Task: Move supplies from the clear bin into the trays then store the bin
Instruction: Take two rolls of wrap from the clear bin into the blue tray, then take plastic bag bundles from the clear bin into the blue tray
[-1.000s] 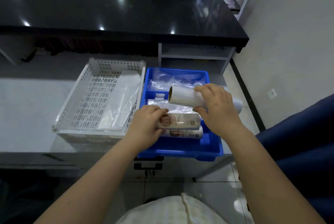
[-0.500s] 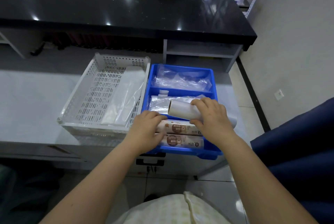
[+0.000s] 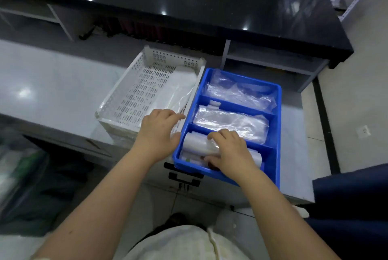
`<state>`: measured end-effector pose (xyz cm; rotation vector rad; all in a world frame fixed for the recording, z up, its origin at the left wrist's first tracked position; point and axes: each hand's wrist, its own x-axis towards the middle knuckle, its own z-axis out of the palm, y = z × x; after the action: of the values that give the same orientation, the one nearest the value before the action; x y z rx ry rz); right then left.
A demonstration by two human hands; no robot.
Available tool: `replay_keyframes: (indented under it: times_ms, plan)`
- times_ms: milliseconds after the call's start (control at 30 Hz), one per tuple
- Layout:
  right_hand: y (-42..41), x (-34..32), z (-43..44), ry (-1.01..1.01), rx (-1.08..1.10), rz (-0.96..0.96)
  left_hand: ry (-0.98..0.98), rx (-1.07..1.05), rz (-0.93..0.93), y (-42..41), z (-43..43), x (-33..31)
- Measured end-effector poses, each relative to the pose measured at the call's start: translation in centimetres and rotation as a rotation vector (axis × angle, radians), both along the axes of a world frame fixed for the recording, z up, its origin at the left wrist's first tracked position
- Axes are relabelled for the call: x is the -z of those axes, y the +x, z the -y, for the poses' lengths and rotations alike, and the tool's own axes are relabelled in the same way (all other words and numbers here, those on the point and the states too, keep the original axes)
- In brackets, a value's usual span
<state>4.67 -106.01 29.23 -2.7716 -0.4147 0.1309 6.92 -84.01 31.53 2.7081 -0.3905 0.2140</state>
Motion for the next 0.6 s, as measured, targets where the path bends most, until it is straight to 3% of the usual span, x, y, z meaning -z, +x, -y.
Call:
replay_keyframes:
  times_ms: [167,333,600]
  plan:
    - [2.8,-2.7,-4.1,0.115,-0.148,0.062,-0.019,-0.164,-0.01,-0.9,-2.9,0.1]
    - [4.6,-4.8,-12.7,0.078,-0.372,0.153,-0.084,-0.389,-0.001,-2.9,-10.3,-1.1]
    - [3.4,-5.7,-35.2,0.035,-0.74,0.231,-0.006,-0.723,0.047,-9.7,-29.9,-2.0]
